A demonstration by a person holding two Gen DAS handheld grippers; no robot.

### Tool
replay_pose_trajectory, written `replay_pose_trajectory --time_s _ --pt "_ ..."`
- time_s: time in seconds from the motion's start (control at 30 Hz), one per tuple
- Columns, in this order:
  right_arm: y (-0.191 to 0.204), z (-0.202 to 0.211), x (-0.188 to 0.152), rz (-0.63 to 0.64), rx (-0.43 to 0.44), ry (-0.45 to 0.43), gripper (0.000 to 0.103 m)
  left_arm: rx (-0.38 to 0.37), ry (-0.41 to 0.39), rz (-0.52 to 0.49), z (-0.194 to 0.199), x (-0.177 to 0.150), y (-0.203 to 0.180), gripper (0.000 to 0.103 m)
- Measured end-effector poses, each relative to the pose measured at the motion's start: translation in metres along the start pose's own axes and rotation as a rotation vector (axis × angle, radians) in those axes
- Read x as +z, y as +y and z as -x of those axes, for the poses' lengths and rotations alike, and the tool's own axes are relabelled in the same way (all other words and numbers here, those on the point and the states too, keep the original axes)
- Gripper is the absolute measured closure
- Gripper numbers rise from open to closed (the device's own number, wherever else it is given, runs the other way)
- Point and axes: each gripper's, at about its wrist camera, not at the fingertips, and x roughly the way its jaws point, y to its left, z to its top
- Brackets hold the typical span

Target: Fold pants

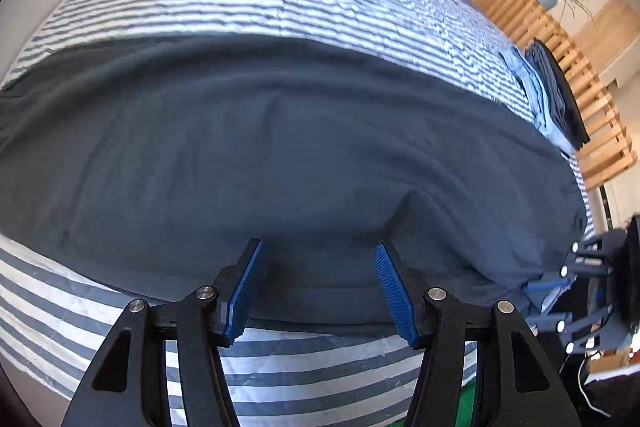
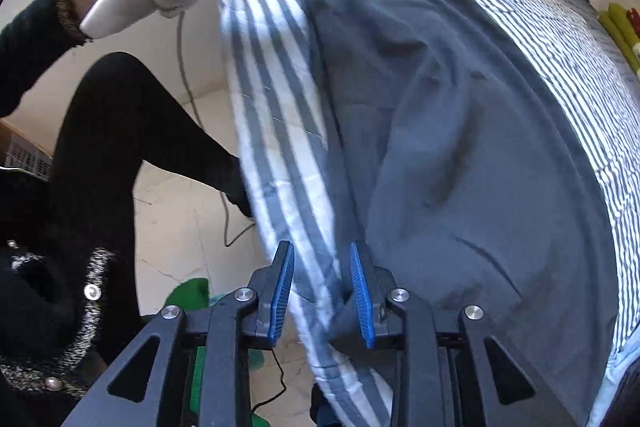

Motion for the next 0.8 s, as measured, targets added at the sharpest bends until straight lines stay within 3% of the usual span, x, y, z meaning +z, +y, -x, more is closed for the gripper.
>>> replay_pose_trajectory --time_s 0.1,0.23,0.4,0.6,0.63,0.7,0.73,0.77,0.8 --pt "-0.031 0.004 -0.008 -0.101 -0.025 -0.004 0.077 0.018 0.021 -0.016 -0.012 -0.011 -0.015 0.044" --pt "-0.044 0.013 -0.012 -0.144 0.011 -0.029 0.077 -0.092 0.021 -0.092 -0.006 -0.018 -0.055 0.044" --pt "-0.048 0.018 -0.014 -0.152 -0.016 -0.058 0.077 -0.169 0.07 -0.251 -0.018 -0.031 -0.119 0.044" --pt "-0.064 0.021 -0.025 -0.23 -0.027 -0.076 0.077 -0.154 0.145 -0.393 -0.048 -0.043 -0.172 0.044" --pt "-0.067 0.02 -0.026 -0.236 -0.045 -0.075 0.077 -0.134 0.141 -0.424 -0.05 -0.045 -0.18 0.046" --pt "-0.072 0.02 -0.032 -0.25 -0.068 -0.076 0.077 -0.122 0.145 -0.464 -0.053 -0.047 -0.193 0.073" --pt "-0.076 0.021 -0.036 -0.274 -0.066 -0.08 0.077 -0.129 0.158 -0.469 -0.054 -0.049 -0.197 0.094" --pt "-0.083 0.022 -0.04 -0.309 -0.053 -0.088 0.077 -0.128 0.16 -0.481 -0.054 -0.05 -0.202 0.101" --pt "-0.091 0.023 -0.044 -0.349 -0.042 -0.099 0.077 -0.113 0.151 -0.499 -0.052 -0.051 -0.206 0.101"
